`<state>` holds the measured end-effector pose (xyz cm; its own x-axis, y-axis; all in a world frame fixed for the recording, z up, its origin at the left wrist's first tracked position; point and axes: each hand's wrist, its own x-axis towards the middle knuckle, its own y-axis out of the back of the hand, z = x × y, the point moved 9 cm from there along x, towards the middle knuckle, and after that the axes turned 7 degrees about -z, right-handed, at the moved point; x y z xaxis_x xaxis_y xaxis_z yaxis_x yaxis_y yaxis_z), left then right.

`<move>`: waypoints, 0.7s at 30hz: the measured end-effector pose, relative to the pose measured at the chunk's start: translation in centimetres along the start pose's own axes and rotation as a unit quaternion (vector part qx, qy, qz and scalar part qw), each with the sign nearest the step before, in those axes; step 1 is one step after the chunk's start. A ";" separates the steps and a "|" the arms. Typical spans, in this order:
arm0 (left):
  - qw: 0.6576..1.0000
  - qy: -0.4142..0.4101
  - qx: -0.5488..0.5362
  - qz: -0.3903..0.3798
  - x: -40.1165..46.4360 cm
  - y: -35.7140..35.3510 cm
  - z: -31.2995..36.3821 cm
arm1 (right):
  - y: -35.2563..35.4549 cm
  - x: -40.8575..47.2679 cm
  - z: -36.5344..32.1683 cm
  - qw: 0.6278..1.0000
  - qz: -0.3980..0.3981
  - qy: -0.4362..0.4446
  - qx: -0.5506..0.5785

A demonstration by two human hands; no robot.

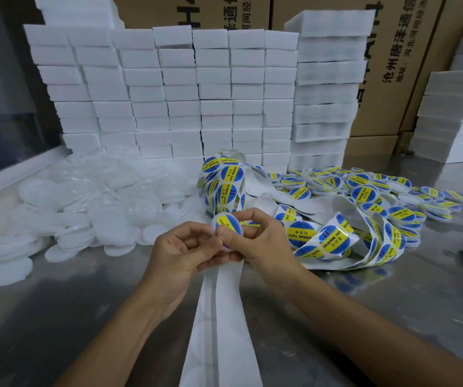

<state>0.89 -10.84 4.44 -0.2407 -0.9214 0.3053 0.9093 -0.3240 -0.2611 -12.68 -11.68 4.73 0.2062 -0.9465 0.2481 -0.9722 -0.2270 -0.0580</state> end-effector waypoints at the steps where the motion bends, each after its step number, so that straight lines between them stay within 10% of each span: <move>1: 1.000 0.006 0.004 -0.006 0.0 0.0 -0.1 | 0.2 0.0 0.0 1.000 0.003 -0.008 0.005; 21: 0.996 0.011 0.083 -0.009 0.3 0.6 -0.6 | 0.7 0.3 -0.3 0.998 0.012 -0.005 -0.061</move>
<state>1.16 -11.44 3.81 -0.2626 -0.9210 0.2878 0.9482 -0.3016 -0.1000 -13.38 -12.04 5.05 0.1837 -0.9537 0.2380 -0.9829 -0.1757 0.0543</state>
